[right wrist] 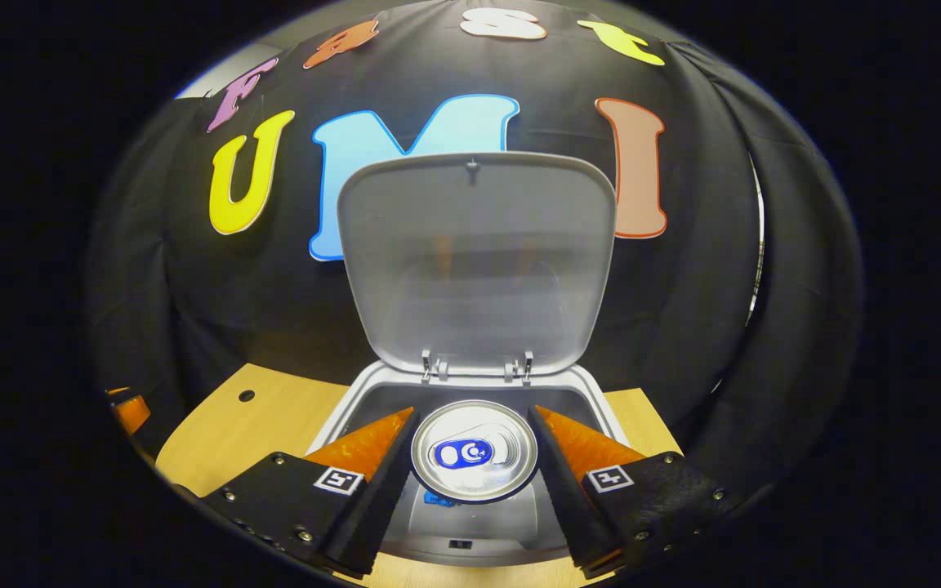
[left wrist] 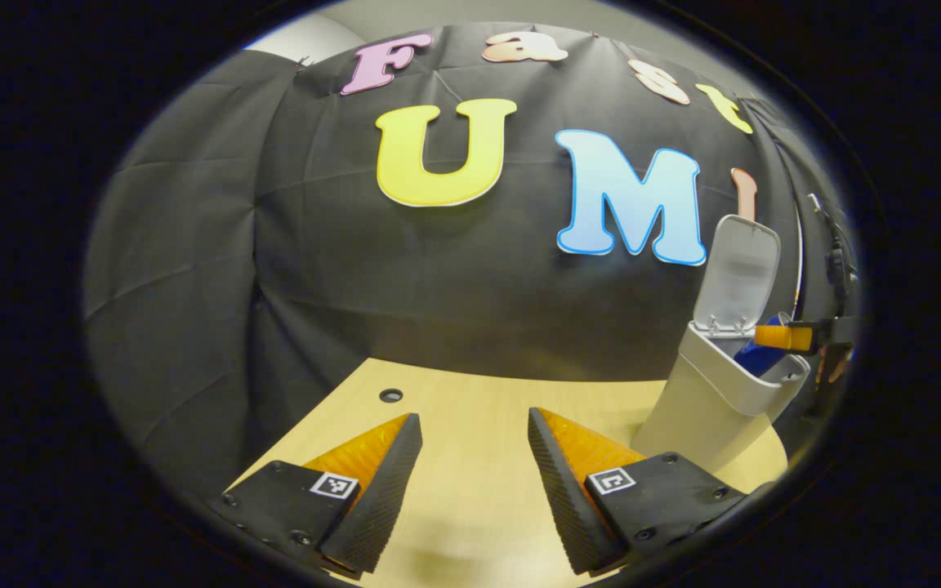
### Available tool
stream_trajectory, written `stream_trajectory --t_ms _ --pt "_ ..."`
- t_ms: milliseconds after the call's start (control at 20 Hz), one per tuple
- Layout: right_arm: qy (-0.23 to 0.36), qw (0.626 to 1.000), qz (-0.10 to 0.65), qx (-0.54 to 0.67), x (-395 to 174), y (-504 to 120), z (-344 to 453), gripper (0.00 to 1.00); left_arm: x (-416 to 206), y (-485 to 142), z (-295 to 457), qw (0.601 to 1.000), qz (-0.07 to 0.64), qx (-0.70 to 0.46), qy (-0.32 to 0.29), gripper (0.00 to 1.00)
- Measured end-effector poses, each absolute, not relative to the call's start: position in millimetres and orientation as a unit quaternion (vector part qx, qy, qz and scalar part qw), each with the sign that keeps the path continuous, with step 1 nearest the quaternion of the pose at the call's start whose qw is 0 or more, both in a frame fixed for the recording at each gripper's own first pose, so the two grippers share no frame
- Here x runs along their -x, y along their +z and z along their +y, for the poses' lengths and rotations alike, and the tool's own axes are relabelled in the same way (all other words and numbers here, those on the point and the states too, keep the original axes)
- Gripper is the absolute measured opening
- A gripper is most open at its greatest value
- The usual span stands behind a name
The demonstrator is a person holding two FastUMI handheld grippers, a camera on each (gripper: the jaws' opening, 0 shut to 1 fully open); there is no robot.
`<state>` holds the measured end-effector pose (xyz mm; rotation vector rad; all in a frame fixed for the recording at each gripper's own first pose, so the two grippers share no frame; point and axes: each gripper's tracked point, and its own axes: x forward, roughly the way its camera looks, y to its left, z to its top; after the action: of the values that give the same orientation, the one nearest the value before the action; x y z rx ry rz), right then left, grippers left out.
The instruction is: Press the lid of the desktop garbage bin to open it, pick up the crumpled paper on the desktop and throw it into the bin, then pick up the pop can on the desktop and drop it into the bin, and finally close the garbage bin lid.
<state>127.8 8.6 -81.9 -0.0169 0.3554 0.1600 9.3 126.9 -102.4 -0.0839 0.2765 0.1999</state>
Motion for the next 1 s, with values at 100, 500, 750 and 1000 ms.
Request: stream_trajectory --t_ms 100,500,750,1000 --pt "0.078 0.978 0.193 0.009 -126.4 -93.7 6.7 0.84 -10.2 -102.5 123.9 0.985 0.139 0.041 0.097 0.87" --pt "0.075 0.977 0.2 0.008 -119.4 -100.7 3.9 0.86 -10.5 -102.1 118.3 0.985 0.14 0.04 0.092 0.87" --pt "0.075 0.977 0.198 0.01 -115.4 -97.2 3.8 0.86 -9.5 -101.5 117.6 0.986 0.137 0.041 0.091 0.85" --pt "0.077 0.979 0.188 0.01 -113.0 -86.5 6.0 0.86 -7.1 -100.4 119.2 0.986 0.134 0.036 0.09 0.89"
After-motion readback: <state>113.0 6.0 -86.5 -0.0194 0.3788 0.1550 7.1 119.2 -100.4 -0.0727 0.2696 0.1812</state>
